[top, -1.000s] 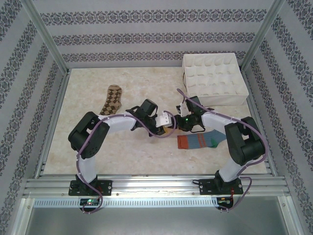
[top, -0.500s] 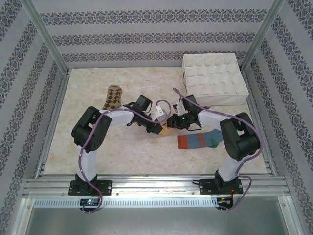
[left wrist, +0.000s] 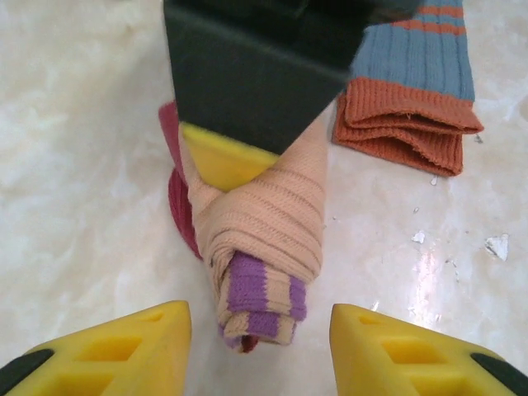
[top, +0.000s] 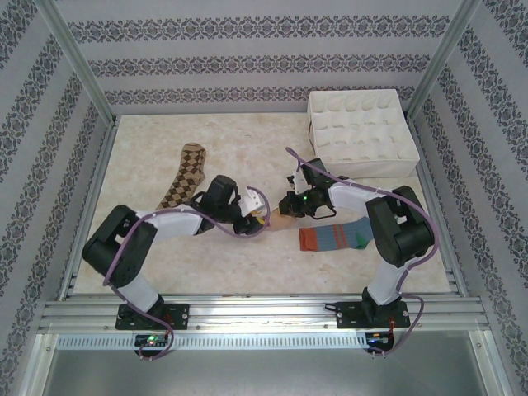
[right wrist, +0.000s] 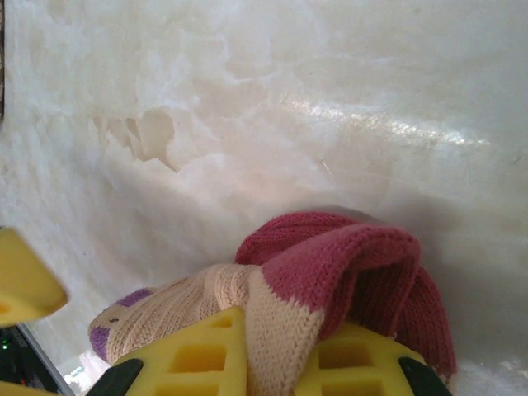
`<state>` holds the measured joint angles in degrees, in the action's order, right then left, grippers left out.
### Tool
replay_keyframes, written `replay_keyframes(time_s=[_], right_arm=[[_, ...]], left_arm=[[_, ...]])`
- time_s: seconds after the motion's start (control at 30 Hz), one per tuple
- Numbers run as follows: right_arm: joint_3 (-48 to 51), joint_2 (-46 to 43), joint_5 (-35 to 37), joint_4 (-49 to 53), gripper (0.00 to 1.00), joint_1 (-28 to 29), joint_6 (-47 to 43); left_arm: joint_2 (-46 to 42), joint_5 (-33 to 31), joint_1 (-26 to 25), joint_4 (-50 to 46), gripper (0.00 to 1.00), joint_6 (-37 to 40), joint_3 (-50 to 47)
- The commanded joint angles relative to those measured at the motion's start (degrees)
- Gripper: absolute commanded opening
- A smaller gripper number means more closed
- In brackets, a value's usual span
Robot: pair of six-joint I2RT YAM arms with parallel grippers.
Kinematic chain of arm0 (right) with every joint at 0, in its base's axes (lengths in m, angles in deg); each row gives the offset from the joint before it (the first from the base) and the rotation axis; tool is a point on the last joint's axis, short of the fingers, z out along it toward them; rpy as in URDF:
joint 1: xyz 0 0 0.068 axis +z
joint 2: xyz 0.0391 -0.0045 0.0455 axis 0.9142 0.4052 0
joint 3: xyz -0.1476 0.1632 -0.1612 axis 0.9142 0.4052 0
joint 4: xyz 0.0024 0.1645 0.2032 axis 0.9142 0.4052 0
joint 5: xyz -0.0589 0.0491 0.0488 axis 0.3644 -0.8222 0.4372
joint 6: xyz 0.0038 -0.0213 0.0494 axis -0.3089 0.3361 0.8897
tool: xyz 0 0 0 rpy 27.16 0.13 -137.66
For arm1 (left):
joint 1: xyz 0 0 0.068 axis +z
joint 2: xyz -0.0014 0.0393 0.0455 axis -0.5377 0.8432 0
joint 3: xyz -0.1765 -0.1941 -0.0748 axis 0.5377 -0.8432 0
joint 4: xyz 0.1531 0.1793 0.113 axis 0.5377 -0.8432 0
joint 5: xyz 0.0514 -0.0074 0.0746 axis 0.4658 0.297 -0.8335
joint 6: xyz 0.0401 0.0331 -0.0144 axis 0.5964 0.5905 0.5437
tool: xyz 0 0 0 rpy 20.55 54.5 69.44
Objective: Roll the socks
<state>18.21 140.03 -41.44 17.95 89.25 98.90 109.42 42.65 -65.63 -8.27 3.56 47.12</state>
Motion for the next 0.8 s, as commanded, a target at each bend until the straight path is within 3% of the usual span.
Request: replay_keyframes(time_s=[0.0,0.3,0.5,0.6,0.7,0.77], right_arm=[[1.1,3.6,5.5,7.1,0.10,0.5,-0.5],[0.5,3.8,5.9,8.4,0.15,0.7,0.2],[0.4,3.7,6.0,8.7,0.22,0.7,1.0],[0.2,3.4,6.4,8.8,0.38,0.8,1.6],[0.2,2.8,7.1,9.0,0.46,0.8,1.8],[0.2,2.5,7.6,9.2,0.49,0.8,2.1]], left_arm=[[-2.3,-8.1,-3.7,8.6,0.51,10.7,-2.1],[3.8,-14.1,-8.0,7.5,0.54,14.5,2.3],[8.5,-13.6,-8.3,8.7,0.53,13.1,4.0],[10.4,-14.0,-8.3,6.8,0.43,12.6,5.2],[12.0,-15.7,-8.3,3.8,0.25,11.3,6.6],[12.3,-16.4,-8.2,2.8,0.20,10.8,7.0]])
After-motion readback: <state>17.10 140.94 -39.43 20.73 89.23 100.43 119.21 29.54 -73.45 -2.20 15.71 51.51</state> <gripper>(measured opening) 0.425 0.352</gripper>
